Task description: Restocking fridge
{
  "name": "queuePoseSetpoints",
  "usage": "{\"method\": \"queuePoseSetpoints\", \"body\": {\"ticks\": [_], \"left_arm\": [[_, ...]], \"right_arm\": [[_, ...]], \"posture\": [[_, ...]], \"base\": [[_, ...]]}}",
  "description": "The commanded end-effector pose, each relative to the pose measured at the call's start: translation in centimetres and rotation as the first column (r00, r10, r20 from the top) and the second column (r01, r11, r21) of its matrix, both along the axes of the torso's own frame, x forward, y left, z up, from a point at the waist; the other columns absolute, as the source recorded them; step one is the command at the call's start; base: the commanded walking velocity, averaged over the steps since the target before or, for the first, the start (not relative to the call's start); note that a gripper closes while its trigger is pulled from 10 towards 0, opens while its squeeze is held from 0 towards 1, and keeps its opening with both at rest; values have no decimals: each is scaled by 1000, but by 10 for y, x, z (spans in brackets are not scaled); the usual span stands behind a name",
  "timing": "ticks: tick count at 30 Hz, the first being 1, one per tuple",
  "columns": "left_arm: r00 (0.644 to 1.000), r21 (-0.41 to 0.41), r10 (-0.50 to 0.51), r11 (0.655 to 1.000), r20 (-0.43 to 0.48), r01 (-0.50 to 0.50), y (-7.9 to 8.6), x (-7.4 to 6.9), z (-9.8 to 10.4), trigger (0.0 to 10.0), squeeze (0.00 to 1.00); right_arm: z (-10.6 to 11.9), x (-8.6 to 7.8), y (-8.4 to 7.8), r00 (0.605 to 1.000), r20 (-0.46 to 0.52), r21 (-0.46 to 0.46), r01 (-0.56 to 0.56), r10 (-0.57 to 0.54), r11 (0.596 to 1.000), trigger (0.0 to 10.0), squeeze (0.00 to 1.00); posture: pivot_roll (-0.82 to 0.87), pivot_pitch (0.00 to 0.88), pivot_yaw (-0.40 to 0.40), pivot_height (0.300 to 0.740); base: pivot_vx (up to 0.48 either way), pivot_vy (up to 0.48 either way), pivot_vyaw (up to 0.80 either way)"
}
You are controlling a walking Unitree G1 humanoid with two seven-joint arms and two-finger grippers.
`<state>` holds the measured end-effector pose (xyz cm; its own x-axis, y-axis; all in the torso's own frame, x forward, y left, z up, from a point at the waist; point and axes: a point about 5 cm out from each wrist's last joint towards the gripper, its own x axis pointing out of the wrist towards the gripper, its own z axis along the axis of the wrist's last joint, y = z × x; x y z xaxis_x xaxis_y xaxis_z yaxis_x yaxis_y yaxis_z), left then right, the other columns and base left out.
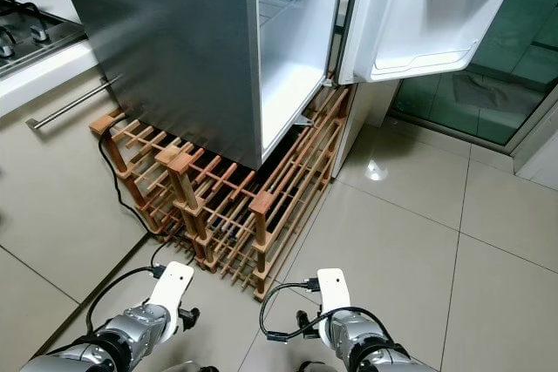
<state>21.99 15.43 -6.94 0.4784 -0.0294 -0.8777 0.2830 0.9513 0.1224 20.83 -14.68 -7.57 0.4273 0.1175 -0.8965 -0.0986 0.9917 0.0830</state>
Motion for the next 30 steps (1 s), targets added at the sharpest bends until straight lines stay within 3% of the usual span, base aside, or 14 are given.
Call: {"method": "queuePoseSetpoints", "body": {"ticks": [1,11,14,17,18,19,21,22,23,25,26,27,29,30], "left_arm": [[1000,11,-6,1000,9,6,0,2,1,10000,0],[989,-75,71,995,131,-61,2,21,14,10000,0],[958,-155,140,982,249,-104,12,42,31,10000,0],[919,-235,205,963,335,-129,19,61,49,10000,0],[866,-285,240,951,439,-119,26,81,72,10000,0],[866,-285,240,951,439,-119,26,81,72,10000,0],[711,-321,286,943,643,-88,35,107,124,10000,0],[711,-321,286,943,643,-88,35,107,124,10000,0],[656,-321,287,944,698,-72,35,110,140,10000,0],[463,-332,295,943,836,-1,30,114,192,10000,0],[337,-329,297,943,893,39,26,113,222,10000,0],[337,-329,297,943,893,39,26,113,222,10000,0],[159,-335,317,937,935,102,19,106,263,10000,0],[159,-335,317,937,935,102,19,106,263,10000,0]], "right_arm": [[1,2,0,1000,7,-5,-4,4,1000,10000,0],[12,21,7,989,132,-11,-66,67,998,10000,0],[27,41,8,957,269,-20,-102,104,995,10000,0],[35,48,-13,927,363,-16,-94,94,995,10000,0],[50,61,-19,871,479,-16,-115,109,993,10000,0],[50,61,-19,871,479,-16,-115,109,993,10000,0],[88,87,-17,728,670,-36,-164,146,986,10000,0],[88,87,-17,728,670,-36,-164,146,986,10000,0],[101,92,-16,681,714,-52,-177,161,983,10000,0],[141,107,-10,547,829,-26,-165,114,986,10000,0],[165,114,-6,468,881,6,-158,69,987,10000,0],[165,114,-6,468,881,6,-158,69,987,10000,0],[201,121,-2,340,940,50,-156,6,986,10000,0],[201,121,-2,340,940,50,-156,6,986,10000,0]], "posture": [[-66,0,21,740],[-64,0,30,740],[-54,0,26,740],[-45,0,27,740],[-45,0,30,740],[-45,0,30,740],[-43,0,29,740],[-43,0,29,740],[-41,0,25,740],[-35,0,18,740],[-25,0,12,740],[-25,0,12,740],[-17,0,6,740],[-17,0,6,740]], "base": [[0,0,0],[0,0,0],[0,0,0],[0,0,0],[0,0,0],[0,0,0],[0,0,0],[0,0,0],[0,0,0],[0,0,0],[0,0,0],[0,0,0],[0,0,0],[0,0,0]]}}
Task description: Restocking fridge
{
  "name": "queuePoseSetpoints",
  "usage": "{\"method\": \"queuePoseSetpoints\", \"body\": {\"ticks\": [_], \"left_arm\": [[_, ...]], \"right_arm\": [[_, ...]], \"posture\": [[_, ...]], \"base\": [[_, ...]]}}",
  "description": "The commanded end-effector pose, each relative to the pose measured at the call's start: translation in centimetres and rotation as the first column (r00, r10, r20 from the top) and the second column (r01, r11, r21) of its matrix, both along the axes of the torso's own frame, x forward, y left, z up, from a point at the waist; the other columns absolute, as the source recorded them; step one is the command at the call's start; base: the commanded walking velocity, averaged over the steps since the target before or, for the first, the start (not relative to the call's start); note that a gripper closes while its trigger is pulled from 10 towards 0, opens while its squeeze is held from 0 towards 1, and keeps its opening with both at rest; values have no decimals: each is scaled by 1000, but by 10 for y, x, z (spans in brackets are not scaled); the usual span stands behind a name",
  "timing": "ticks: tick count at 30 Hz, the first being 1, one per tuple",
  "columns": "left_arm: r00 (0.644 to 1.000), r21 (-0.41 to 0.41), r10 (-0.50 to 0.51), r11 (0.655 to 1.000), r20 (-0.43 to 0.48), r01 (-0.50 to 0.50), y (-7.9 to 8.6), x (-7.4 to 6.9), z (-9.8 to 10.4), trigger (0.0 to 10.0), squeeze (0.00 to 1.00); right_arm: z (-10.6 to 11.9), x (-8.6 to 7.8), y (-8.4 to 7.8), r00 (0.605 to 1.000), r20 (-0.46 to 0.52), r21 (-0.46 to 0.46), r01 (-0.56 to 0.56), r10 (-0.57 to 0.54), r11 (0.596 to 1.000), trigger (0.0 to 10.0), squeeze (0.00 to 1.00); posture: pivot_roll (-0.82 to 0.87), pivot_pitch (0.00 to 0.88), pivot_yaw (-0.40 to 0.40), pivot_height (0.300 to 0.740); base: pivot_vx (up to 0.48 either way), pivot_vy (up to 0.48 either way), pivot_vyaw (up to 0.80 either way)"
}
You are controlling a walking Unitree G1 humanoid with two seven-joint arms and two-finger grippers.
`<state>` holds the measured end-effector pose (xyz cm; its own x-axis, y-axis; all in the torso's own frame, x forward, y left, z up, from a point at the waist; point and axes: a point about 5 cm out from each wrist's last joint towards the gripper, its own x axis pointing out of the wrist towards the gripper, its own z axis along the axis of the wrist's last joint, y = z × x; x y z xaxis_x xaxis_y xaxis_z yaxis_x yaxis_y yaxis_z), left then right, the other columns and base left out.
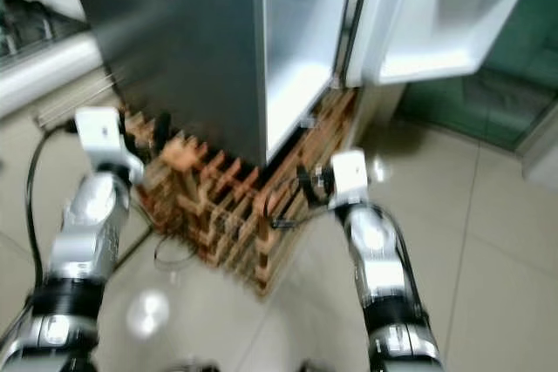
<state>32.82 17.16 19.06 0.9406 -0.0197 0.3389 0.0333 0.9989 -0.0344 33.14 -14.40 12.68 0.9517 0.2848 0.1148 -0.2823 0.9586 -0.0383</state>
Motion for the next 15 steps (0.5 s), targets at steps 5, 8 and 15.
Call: {"method": "queuePoseSetpoints", "body": {"ticks": [5,8,15], "left_arm": [[986,-38,-28,999,-164,22,-17,-6,-26,10000,0],[973,-76,-8,997,-230,-10,-16,-9,-37,10000,0],[975,-123,-1,992,-224,-28,-11,-13,-30,10000,0]], "right_arm": [[1,0,8,1000,-7,60,13,-13,998,10000,0],[0,-4,16,1000,-21,76,-14,15,997,10000,0],[1,-7,24,998,-37,116,-43,48,992,10000,0]], "posture": [[-4,0,2,740],[2,0,5,740],[4,0,5,740]], "base": [[0,0,591],[0,0,688],[0,137,614]]}}
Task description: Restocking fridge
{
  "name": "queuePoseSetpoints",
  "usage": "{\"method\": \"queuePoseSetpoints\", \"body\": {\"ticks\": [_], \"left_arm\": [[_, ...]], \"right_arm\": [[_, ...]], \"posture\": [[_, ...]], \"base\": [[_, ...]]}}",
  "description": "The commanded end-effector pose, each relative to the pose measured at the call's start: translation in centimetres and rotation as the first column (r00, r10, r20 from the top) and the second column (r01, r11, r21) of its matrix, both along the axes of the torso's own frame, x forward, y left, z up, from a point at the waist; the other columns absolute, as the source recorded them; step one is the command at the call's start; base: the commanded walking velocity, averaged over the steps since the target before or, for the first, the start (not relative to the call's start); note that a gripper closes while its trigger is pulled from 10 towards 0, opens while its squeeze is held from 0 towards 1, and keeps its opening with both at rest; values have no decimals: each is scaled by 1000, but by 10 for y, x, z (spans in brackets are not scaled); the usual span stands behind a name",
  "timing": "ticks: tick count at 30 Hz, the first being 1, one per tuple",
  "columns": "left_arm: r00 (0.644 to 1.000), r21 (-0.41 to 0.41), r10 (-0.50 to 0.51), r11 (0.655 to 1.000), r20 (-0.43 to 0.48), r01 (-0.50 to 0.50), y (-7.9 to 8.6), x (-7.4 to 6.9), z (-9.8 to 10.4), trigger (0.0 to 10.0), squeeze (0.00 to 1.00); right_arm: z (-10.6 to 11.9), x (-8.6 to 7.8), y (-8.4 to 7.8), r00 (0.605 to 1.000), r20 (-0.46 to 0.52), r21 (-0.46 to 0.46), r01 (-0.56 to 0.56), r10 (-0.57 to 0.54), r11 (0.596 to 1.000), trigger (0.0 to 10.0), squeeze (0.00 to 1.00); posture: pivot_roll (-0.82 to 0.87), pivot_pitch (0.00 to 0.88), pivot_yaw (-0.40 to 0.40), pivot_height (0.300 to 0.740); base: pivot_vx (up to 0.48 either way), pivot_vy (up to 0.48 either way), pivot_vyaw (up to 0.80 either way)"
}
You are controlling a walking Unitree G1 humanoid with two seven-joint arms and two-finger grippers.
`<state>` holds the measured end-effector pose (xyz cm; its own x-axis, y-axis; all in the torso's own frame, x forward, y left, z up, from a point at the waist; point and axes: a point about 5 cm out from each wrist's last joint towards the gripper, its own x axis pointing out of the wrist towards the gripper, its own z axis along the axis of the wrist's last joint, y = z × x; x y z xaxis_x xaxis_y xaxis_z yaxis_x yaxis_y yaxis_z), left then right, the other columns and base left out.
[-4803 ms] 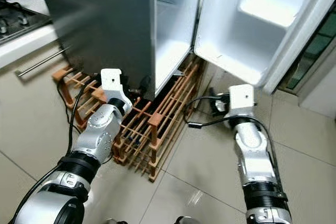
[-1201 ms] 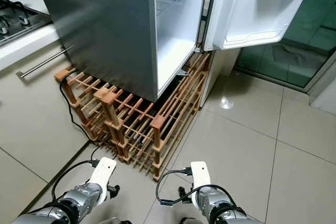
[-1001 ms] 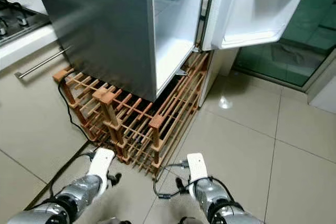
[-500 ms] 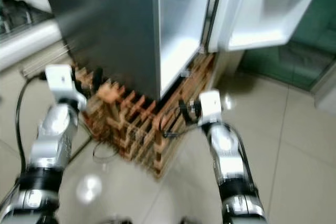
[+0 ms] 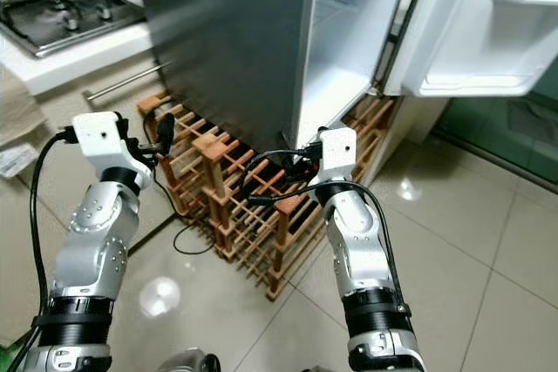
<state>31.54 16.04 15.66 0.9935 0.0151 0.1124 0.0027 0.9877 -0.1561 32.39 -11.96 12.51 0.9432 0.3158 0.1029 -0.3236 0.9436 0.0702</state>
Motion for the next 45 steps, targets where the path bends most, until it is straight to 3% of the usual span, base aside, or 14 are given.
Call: {"method": "queuePoseSetpoints", "body": {"ticks": [1,5,20,28,35,40,45], "left_arm": [[1000,-5,5,1000,6,-5,0,0,4,10000,0],[1000,17,-8,1000,3,8,-6,0,7,10000,0],[1000,60,-21,998,-7,22,-14,9,11,10000,0],[1000,39,-21,999,-22,22,-16,11,9,10000,0],[997,54,68,996,-45,-66,-4,11,6,10000,0],[978,97,196,977,-74,-188,15,11,1,10000,0],[973,92,208,976,-96,-199,16,11,-3,10000,0]], "right_arm": [[3,1,0,1000,2,21,-3,3,1000,10000,0],[4,1,4,999,-9,39,-31,32,999,10000,0],[7,5,3,998,-8,37,-55,56,998,10000,0],[9,6,2,998,0,31,-56,56,998,10000,0],[10,7,4,998,6,27,-60,60,998,10000,0],[16,10,0,999,36,23,-32,32,999,10000,0],[17,11,-1,998,43,17,-36,35,999,10000,0]], "posture": [[4,0,5,740],[5,0,-2,740],[-5,0,0,740],[-8,0,3,740],[-9,0,4,740],[-10,0,7,740],[-10,0,1,740]], "base": [[0,480,575],[0,457,544],[0,0,518],[62,-389,493],[262,-400,489],[280,-386,478],[289,-352,476]]}}
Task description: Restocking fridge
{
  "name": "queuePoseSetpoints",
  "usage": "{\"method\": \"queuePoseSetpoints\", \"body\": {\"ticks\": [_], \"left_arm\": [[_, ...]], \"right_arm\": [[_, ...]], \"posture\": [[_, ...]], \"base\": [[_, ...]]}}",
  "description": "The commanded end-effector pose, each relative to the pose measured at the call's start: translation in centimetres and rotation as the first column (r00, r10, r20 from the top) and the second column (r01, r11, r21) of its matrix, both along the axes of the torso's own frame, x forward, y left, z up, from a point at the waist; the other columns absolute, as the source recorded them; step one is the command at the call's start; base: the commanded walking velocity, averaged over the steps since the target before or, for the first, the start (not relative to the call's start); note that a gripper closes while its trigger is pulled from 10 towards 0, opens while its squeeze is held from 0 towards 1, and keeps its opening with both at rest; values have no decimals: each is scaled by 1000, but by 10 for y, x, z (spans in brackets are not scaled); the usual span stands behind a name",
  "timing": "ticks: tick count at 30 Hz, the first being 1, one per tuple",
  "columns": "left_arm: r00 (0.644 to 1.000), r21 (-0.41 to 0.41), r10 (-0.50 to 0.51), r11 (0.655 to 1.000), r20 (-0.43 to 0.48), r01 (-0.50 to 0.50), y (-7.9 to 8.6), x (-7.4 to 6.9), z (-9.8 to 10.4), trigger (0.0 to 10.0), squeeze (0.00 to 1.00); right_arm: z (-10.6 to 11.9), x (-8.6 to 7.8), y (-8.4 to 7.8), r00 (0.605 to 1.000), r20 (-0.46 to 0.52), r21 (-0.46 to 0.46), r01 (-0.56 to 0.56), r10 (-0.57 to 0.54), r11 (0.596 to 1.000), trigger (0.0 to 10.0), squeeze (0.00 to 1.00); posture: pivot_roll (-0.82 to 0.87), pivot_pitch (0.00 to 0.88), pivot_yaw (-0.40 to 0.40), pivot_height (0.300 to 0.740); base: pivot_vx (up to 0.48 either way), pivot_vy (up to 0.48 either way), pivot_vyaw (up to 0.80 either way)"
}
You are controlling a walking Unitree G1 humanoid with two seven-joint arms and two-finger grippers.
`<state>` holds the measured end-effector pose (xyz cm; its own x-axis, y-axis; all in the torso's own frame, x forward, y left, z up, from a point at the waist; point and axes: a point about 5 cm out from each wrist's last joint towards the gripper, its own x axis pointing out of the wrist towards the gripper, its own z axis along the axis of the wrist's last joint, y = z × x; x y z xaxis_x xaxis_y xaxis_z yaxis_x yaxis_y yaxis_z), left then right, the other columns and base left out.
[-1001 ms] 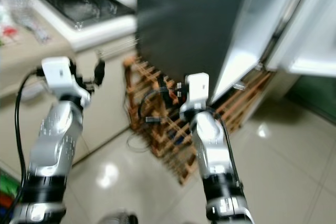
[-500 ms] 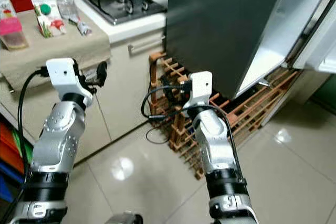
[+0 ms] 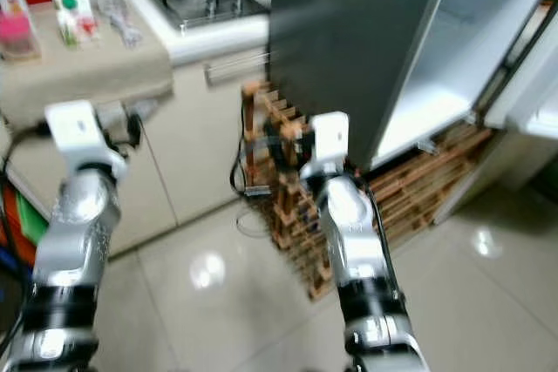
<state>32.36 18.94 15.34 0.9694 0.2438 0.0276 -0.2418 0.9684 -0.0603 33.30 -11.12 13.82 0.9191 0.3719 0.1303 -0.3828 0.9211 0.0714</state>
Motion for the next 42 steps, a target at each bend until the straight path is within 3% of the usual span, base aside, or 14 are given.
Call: {"method": "queuePoseSetpoints", "body": {"ticks": [1,23,28,33,39,42], "left_arm": [[999,-7,-37,999,-11,36,-15,2,-1,10000,0],[996,44,-79,996,38,77,-24,6,5,10000,0],[995,55,-86,995,50,84,-24,4,7,10000,0],[993,66,-110,992,36,107,-31,5,4,10000,0],[992,85,-122,989,43,118,-34,7,7,10000,0],[991,92,-127,988,49,122,-35,7,9,10000,0]], "right_arm": [[4,3,-9,1000,18,6,24,-24,1000,10000,0],[2,1,-1,999,25,0,-35,35,999,10000,0],[1,1,0,999,19,2,-38,38,999,10000,0],[-5,6,-7,998,-44,19,37,-36,999,10000,0],[1,3,-8,999,9,32,35,-35,999,10000,0],[4,5,-17,993,20,67,117,-119,991,10000,0]], "posture": [[-10,0,1,740],[-9,0,-13,740],[-9,0,-15,740],[-11,0,-15,740],[-14,0,-11,740],[-19,0,-11,740]], "base": [[292,-240,481],[0,0,472],[0,445,463],[0,192,373],[0,0,258],[0,0,496]]}}
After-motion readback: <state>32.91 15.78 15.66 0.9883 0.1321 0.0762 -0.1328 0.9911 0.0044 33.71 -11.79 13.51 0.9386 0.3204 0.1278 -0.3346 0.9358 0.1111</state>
